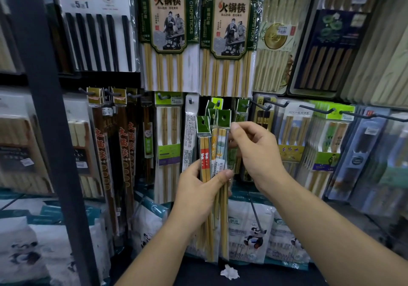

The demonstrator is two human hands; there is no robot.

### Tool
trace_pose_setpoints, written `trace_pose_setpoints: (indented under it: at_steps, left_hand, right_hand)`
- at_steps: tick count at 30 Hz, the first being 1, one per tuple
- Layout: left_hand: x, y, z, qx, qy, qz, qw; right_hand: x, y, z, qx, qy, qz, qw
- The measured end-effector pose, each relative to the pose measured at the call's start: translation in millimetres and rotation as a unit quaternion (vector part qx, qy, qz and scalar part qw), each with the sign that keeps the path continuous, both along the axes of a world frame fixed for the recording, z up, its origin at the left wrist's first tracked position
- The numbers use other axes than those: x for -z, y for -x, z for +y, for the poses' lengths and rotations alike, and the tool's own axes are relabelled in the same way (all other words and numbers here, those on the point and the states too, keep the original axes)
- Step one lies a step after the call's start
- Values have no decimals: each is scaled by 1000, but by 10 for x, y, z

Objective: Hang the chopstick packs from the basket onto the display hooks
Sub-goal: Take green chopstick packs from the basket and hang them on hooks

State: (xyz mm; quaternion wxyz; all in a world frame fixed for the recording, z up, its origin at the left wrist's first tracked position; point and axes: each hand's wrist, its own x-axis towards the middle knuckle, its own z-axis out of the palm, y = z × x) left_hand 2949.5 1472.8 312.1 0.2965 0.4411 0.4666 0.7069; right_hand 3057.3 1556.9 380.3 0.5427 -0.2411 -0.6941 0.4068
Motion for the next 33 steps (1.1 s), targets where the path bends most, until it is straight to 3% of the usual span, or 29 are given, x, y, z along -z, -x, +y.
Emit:
trace_pose_setpoints:
  at_steps: [8, 15, 19, 33]
  left_hand:
    - [18, -15, -8, -1, 6, 17, 1000]
    - [64, 55, 53, -16, -5, -47, 999]
    - [82, 86, 58, -13, 7, -25, 1000]
    - [83, 110, 39, 9, 6, -35, 999]
  right_hand:
    - [-71, -67, -26, -9, 4, -29, 1000]
    - [-211, -102, 135, 51, 59, 62, 995]
    - [-268, -73, 198, 77, 71, 81, 991]
    - [-287, 40, 195, 102, 92, 83, 987]
